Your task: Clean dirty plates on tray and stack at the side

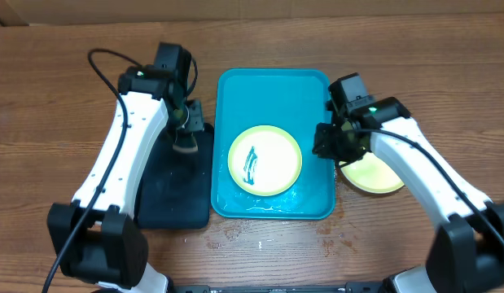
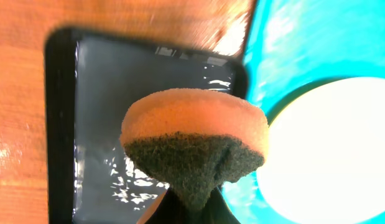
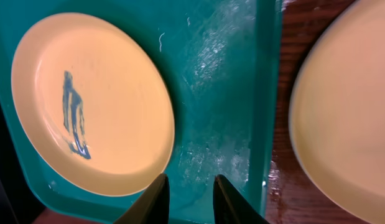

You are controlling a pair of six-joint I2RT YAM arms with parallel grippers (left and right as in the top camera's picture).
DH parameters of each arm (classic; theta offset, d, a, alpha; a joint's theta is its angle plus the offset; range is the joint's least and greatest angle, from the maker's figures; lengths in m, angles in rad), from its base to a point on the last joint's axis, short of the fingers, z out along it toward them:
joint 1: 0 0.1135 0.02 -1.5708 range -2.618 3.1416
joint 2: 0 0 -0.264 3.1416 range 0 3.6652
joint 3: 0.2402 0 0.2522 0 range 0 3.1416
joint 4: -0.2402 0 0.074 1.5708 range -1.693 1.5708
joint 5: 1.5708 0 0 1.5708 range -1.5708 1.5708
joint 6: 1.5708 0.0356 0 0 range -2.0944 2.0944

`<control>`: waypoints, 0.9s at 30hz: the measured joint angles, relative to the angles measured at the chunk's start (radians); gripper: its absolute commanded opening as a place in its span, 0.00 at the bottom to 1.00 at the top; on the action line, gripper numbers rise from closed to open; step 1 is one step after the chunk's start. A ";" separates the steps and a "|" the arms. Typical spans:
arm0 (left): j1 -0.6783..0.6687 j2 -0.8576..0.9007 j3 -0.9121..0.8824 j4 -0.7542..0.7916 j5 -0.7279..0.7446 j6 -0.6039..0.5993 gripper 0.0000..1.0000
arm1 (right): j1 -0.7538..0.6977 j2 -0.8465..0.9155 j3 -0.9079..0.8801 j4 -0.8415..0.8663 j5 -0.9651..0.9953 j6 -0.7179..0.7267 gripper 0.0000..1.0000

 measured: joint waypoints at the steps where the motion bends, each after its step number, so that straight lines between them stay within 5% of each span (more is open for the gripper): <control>1: -0.008 -0.006 0.018 0.003 0.007 0.001 0.04 | 0.000 0.022 0.000 0.011 -0.018 -0.016 0.26; 11: -0.134 0.003 -0.013 0.136 0.122 -0.008 0.04 | 0.003 0.220 -0.002 0.108 -0.136 -0.099 0.25; 16: -0.225 0.079 -0.094 0.207 0.144 -0.059 0.04 | 0.011 0.245 -0.024 0.163 -0.150 -0.113 0.04; 27: -0.354 0.299 -0.145 0.395 0.289 -0.115 0.04 | 0.013 0.249 -0.043 0.177 -0.158 -0.053 0.04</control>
